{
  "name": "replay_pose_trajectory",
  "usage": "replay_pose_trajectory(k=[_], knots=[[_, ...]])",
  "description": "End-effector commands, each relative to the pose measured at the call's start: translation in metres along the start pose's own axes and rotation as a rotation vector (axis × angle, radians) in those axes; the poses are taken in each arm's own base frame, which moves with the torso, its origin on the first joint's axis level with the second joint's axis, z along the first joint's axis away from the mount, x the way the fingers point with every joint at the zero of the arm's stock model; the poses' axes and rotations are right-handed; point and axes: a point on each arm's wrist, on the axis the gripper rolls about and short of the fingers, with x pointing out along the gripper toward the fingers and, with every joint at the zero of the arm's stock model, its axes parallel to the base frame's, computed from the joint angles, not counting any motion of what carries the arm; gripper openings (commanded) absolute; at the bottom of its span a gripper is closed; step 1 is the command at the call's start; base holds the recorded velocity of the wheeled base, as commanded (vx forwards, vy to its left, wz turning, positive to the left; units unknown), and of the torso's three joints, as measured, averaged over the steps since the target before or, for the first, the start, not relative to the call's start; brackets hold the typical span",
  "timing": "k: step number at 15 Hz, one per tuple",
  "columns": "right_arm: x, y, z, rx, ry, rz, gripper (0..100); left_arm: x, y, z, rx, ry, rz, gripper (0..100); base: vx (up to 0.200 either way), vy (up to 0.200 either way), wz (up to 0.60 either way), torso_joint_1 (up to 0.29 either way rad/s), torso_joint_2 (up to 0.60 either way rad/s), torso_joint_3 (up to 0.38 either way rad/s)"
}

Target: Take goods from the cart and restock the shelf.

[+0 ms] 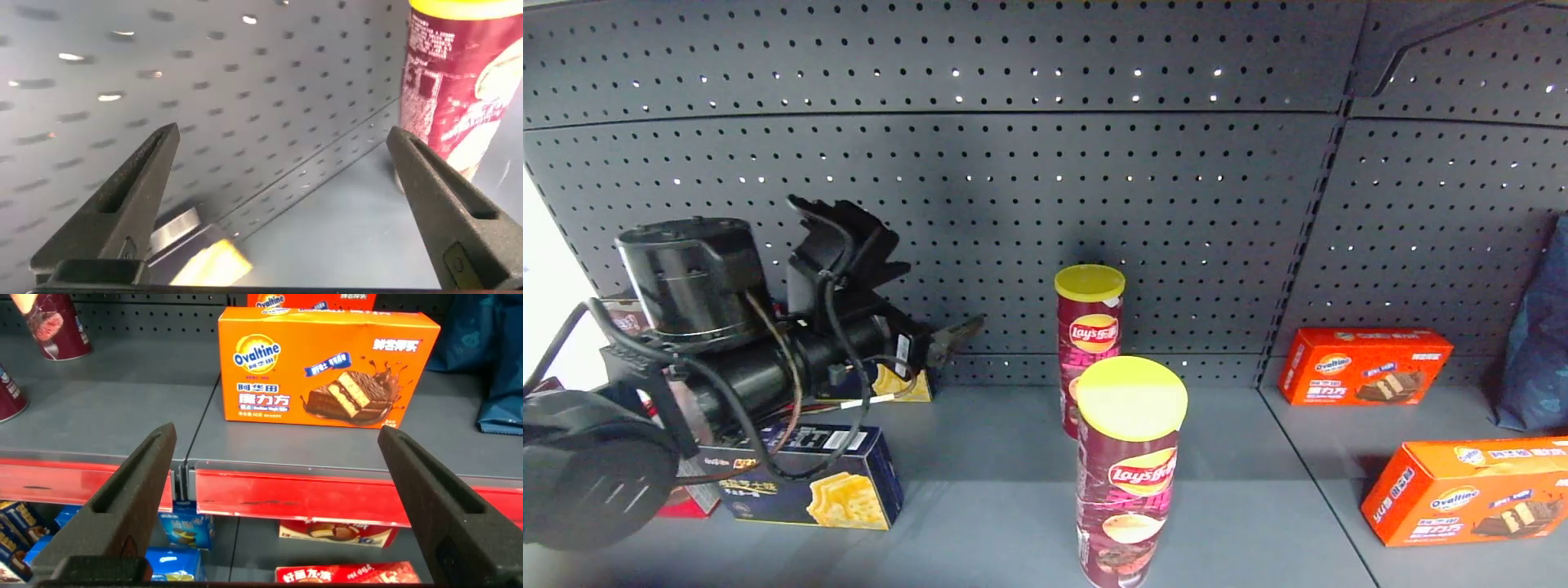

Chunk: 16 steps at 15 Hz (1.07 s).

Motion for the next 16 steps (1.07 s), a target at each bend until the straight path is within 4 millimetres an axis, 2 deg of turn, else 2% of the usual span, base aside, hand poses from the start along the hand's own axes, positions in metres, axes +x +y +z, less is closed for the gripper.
replay_pose_trajectory(k=[1,2,4,10,11,12,13,14,15,16], knots=[[0.0,0.0,0.0,0.0,0.001,0.001,100,-0.046,0.0,0.01,0.021,-0.047,0.034,100,0.0,0.0,0.0,0.0,0.0,0.0],[0.0,0.0,0.0,0.001,0.001,0.001,100,-0.048,-0.001,0.01,0.022,-0.045,0.035,100,0.0,0.0,0.0,0.0,0.0,0.0],[0.0,0.0,0.0,0.0,0.001,0.001,100,-0.074,-0.007,-0.002,0.028,-0.015,0.032,100,0.0,0.0,0.0,0.0,0.0,0.0],[0.002,0.0,0.005,0.004,0.019,0.024,100,-0.099,-0.012,-0.012,0.025,0.013,0.078,100,0.0,0.0,0.0,0.0,0.0,0.0],[-0.001,-0.001,0.079,0.035,-0.104,0.017,100,-0.1,-0.011,-0.009,0.026,0.003,0.082,100,0.0,0.0,0.0,0.0,0.0,0.0],[0.022,-0.003,0.135,0.133,-0.033,0.016,100,-0.099,-0.011,-0.01,0.026,0.008,0.086,100,0.0,0.0,0.0,0.0,0.0,0.0],[0.022,-0.002,0.144,0.079,-0.028,0.054,100,-0.1,-0.012,-0.011,0.026,0.011,0.087,100,0.0,0.0,0.0,0.0,0.0,0.0],[0.024,-0.002,0.143,0.021,-0.003,0.097,100,-0.099,-0.011,-0.01,0.026,0.008,0.087,100,0.0,0.0,0.0,0.0,0.0,0.0],[0.035,0.0,0.141,-0.031,0.072,0.191,100,-0.099,-0.011,-0.008,0.027,0.001,0.09,100,0.0,0.0,0.0,0.0,0.0,0.0],[0.055,0.002,0.143,-0.033,0.148,0.28,100,-0.097,-0.009,-0.004,0.029,-0.011,0.093,100,0.0,0.0,0.0,0.0,0.0,0.0]])
